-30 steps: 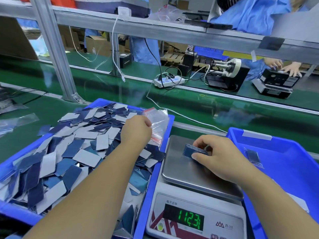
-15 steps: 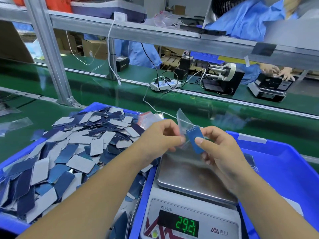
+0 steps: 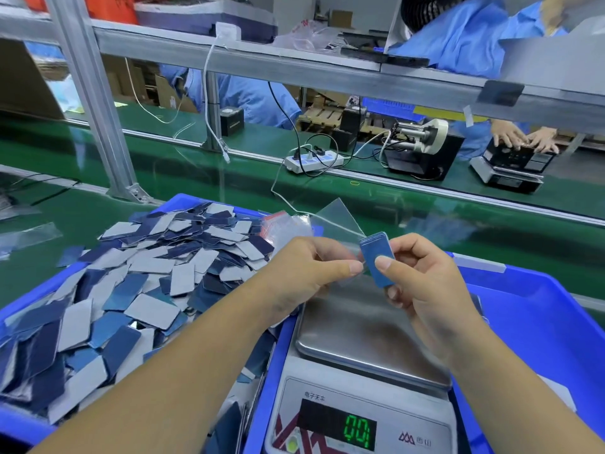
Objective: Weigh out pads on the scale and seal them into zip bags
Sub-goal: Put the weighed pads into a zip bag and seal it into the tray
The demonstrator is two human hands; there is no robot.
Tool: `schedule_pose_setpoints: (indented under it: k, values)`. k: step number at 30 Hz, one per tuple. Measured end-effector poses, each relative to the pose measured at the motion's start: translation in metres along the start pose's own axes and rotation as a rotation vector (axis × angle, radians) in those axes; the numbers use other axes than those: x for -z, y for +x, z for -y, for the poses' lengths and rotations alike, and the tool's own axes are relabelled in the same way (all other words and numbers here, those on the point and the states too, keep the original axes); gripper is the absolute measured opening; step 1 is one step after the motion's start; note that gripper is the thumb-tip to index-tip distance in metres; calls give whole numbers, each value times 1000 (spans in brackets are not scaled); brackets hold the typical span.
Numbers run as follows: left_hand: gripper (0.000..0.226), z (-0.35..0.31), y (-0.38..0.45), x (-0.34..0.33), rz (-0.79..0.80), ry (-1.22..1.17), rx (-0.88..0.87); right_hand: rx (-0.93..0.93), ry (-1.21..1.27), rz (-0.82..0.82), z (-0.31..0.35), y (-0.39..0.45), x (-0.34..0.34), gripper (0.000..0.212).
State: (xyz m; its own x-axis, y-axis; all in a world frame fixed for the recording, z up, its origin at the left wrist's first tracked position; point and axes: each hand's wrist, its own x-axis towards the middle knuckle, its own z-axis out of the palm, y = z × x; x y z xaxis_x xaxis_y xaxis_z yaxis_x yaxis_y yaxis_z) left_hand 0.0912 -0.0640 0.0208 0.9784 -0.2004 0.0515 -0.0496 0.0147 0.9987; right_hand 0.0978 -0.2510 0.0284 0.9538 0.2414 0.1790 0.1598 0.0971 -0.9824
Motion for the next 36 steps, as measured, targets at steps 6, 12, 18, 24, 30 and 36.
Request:
schedule_pose_setpoints:
  k: [6,12,18,24,30,36]
  values:
    - [18,1,-2,2,0,82,-6,11,-19,2,3,0,0,14]
    - [14,0,-2,1,-15,128,17,9,-53,64,2,-1,0,9]
    - [52,1,3,6,-198,138,57,6,-91,-2,0,3,3,15]
    - [10,2,4,7,-83,-40,62,3,-97,-5,-2,4,5,10]
    - [17,3,2,6,-51,-111,98,-4,-105,1,-3,4,6,10]
    - [44,3,2,5,-100,27,83,0,-110,19,-3,3,5,10]
